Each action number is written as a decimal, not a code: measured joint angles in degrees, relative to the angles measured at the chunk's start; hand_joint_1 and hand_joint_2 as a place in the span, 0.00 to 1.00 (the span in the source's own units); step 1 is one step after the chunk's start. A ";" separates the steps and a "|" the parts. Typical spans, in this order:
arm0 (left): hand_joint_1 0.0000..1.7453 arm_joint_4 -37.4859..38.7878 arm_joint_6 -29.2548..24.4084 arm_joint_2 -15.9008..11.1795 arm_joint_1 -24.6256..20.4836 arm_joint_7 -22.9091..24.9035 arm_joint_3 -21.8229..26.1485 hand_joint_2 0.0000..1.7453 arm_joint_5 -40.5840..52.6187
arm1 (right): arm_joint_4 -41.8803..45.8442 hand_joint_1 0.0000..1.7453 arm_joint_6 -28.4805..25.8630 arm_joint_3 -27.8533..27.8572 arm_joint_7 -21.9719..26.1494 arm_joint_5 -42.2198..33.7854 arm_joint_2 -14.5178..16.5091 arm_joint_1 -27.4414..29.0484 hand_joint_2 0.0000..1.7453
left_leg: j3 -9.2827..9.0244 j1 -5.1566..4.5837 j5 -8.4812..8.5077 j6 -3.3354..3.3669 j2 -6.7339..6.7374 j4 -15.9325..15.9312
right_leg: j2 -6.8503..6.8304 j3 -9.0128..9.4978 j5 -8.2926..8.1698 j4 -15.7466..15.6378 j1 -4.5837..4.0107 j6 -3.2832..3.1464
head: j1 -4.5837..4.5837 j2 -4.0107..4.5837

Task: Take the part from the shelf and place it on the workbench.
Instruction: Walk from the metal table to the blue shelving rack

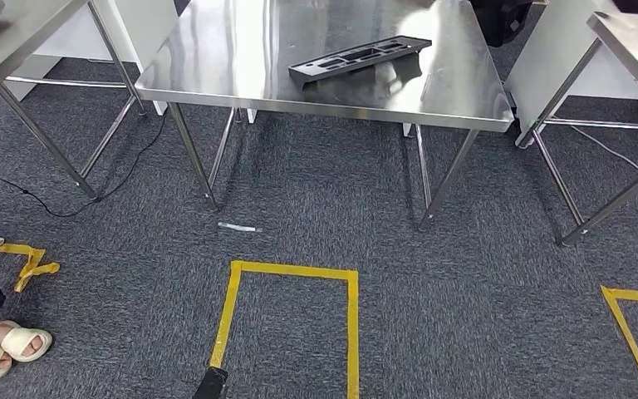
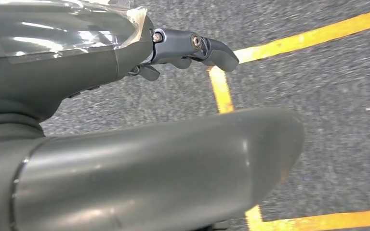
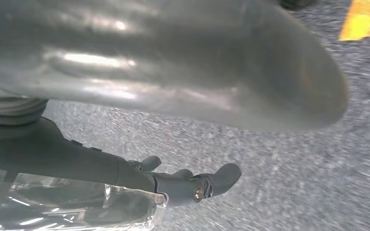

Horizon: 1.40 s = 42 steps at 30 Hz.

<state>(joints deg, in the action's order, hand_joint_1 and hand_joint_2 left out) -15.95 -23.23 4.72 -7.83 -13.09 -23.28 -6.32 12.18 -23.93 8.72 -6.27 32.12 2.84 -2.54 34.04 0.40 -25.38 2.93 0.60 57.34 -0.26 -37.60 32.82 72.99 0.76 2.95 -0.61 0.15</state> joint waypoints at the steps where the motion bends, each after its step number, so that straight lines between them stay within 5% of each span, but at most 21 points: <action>1: 0.00 0.00 0.00 -0.01 0.04 -0.01 0.02 0.00 0.00 | -0.01 0.00 0.00 0.03 0.13 0.00 -0.02 -0.01 0.00 | 0.80 0.03 0.72 -0.18 0.02 0.03 | 0.00 2.43 -1.25 -2.32 0.02 0.55 | 0.00 0.00; 4: 0.00 -0.02 0.00 -0.02 0.05 -0.02 0.03 0.00 0.03 | -0.03 0.00 -0.01 0.07 0.38 0.01 -0.07 -0.27 0.00 | 2.50 -0.06 2.63 -1.10 0.03 0.09 | 0.13 11.44 -1.99 -14.62 -0.24 0.67 | 0.06 0.00; 6: 0.00 -0.02 0.00 -0.04 0.05 -0.03 0.03 0.00 0.08 | -0.03 0.00 -0.02 0.08 0.47 0.01 -0.08 -0.36 0.00 | 2.86 -0.13 3.75 -1.77 0.14 -0.05 | 0.29 13.15 -1.24 -18.19 -0.70 -0.15 | 0.14 0.00; 8: 0.00 0.01 0.00 -0.07 0.13 -0.03 0.04 0.00 0.09 | -0.09 0.00 -0.02 0.11 0.51 -0.01 -0.04 -0.21 0.00 | 3.20 0.09 3.69 -2.42 0.04 0.17 | 0.19 12.32 -1.94 -18.21 -0.44 -1.32 | 0.16 0.00; 10: 0.00 0.03 0.00 -0.10 0.25 -0.03 0.04 0.00 0.09 | -0.15 0.00 -0.02 0.14 0.52 -0.02 -0.05 -0.14 0.00 | 4.37 0.31 -0.49 -2.92 -0.20 3.52 | -0.05 11.22 -3.17 -18.24 -0.10 -2.76 | 0.31 0.00; 12: 0.00 0.04 0.00 -0.14 0.33 -0.03 0.04 0.00 0.09 | -0.15 0.00 -0.02 0.16 0.52 -0.01 -0.06 -0.14 0.00 | 6.07 0.36 -6.54 -3.24 -0.40 10.82 | -0.19 9.83 -4.44 -18.17 -0.34 -3.50 | 0.44 0.00; 14: 0.00 0.04 0.00 -0.17 0.37 -0.03 0.04 0.00 0.09 | -0.16 0.00 -0.02 0.17 0.52 -0.01 -0.03 -0.12 0.00 | 6.51 0.38 -8.40 -3.44 -0.51 16.63 | -0.28 8.44 -5.65 -18.02 -0.56 -3.50 | 0.46 0.00; 16: 0.00 0.03 0.00 -0.20 0.39 -0.03 0.04 0.00 0.09 | -0.16 0.00 0.05 0.18 0.53 -0.01 -0.05 -0.12 0.00 | 3.42 0.43 -5.89 -3.40 -0.50 15.20 | -0.30 6.87 -6.68 -17.51 -0.62 -3.20 | 0.47 0.00; 18: 0.00 -0.01 0.02 -0.22 0.30 -0.02 0.04 0.00 0.15 | -0.16 0.00 0.24 0.18 0.57 -0.01 -0.05 -0.15 0.00 | -2.84 0.45 -4.23 -3.19 -0.56 7.43 | -0.28 5.34 -7.26 -16.45 -0.74 -2.74 | 0.50 0.00; 19: 0.00 -0.02 0.03 -0.22 0.19 -0.02 0.04 0.00 0.21 | -0.16 0.00 0.32 0.18 0.61 -0.01 -0.03 -0.17 0.00 | -5.46 0.38 -4.55 -3.00 -0.63 3.71 | -0.29 4.78 -7.47 -15.93 -0.84 -2.43 | 0.44 0.00; 21: 0.00 -0.03 0.05 -0.25 0.02 0.04 0.03 0.00 0.38 | -0.16 0.00 0.34 0.20 0.70 -0.03 0.01 -0.28 0.00 | -7.47 -0.03 -5.58 -2.48 -0.76 0.02 | -0.36 3.98 -8.11 -15.35 -0.93 -1.67 | 0.38 0.00; 24: 0.00 -0.03 0.07 -0.31 -0.04 0.26 0.03 0.00 0.73 | -0.20 0.00 0.24 0.36 1.01 -0.14 0.03 -0.23 0.00 | -5.85 -0.18 -4.28 -0.72 -0.52 -0.57 | -0.28 2.67 -7.79 -14.39 -0.77 -0.75 | 0.34 0.00; 27: 0.00 -0.03 0.04 -0.29 -0.12 0.38 0.04 0.00 0.78 | -0.27 0.00 0.17 0.44 1.27 -0.01 0.12 -0.06 0.00 | -3.39 -0.05 -2.28 0.36 -0.26 -0.74 | -0.03 -0.28 -1.07 -6.30 -0.56 -1.28 | -0.06 0.00; 29: 0.00 -0.02 -0.05 -0.29 -0.08 0.30 0.06 0.00 0.61 | -0.27 0.00 0.17 0.44 1.25 0.21 0.11 -0.07 0.00 | -1.81 -0.04 -0.96 0.24 -0.07 -0.68 | 0.01 -1.16 1.30 -0.16 -0.32 -0.76 | -0.13 0.00; 31: 0.00 -0.01 -0.16 -0.32 -0.02 0.13 0.10 0.00 0.37 | -0.27 0.00 0.17 0.44 1.14 0.43 0.05 -0.09 0.00 | -0.23 0.06 0.29 -0.13 0.02 -0.62 | 0.02 1.24 -0.64 -0.44 0.09 0.70 | -0.14 0.00; 33: 0.00 -0.01 -0.39 -0.32 0.03 -0.05 0.19 0.00 0.21 | -0.27 0.00 0.18 0.44 1.01 0.64 0.01 -0.21 0.00 | 1.04 0.11 1.37 -0.73 0.02 -0.54 | 0.02 7.23 -2.70 -7.93 0.46 1.59 | -0.15 0.00; 35: 0.00 -0.02 -0.73 -0.32 0.04 -0.20 0.38 0.00 0.13 | -0.26 0.00 0.19 0.44 0.92 0.86 0.00 -0.44 0.00 | 1.60 -0.03 2.32 -1.50 0.06 -0.45 | 0.14 12.47 -1.90 -16.02 0.23 0.97 | -0.07 0.00; 38: 0.00 -0.01 -0.96 -0.33 0.08 -0.38 0.61 0.00 0.08 | -0.27 0.00 0.20 0.44 0.82 1.01 0.02 -0.59 0.00 | 1.80 0.07 3.22 -2.49 0.08 -0.41 | 0.21 13.33 -1.29 -18.64 0.10 -0.47 | 0.12 0.00; 40: 0.00 -0.01 -0.96 -0.32 0.18 -0.43 0.73 0.00 0.04 | -0.27 0.00 0.20 0.44 0.73 1.02 -0.01 -0.59 0.00 | 2.72 0.36 0.91 -2.96 -0.07 1.80 | 0.10 12.90 -1.93 -18.66 0.43 -1.69 | 0.19 0.00; 42: 0.00 -0.01 -0.96 -0.32 0.28 -0.45 0.90 0.00 -0.01 | -0.27 0.00 0.20 0.44 0.72 1.03 -0.03 -0.65 0.00 | 5.12 0.48 -4.10 -3.30 -0.31 8.45 | -0.06 12.23 -2.57 -18.64 0.32 -2.76 | 0.29 0.00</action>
<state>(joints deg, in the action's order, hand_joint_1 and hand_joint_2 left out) -15.96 -24.20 4.39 -7.55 -13.53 -22.38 -6.32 11.91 -23.74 9.16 -5.55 33.15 2.81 -3.19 39.16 0.88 -29.47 -0.37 0.29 65.79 -0.32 -25.37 30.25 54.36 1.08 0.19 -0.32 0.15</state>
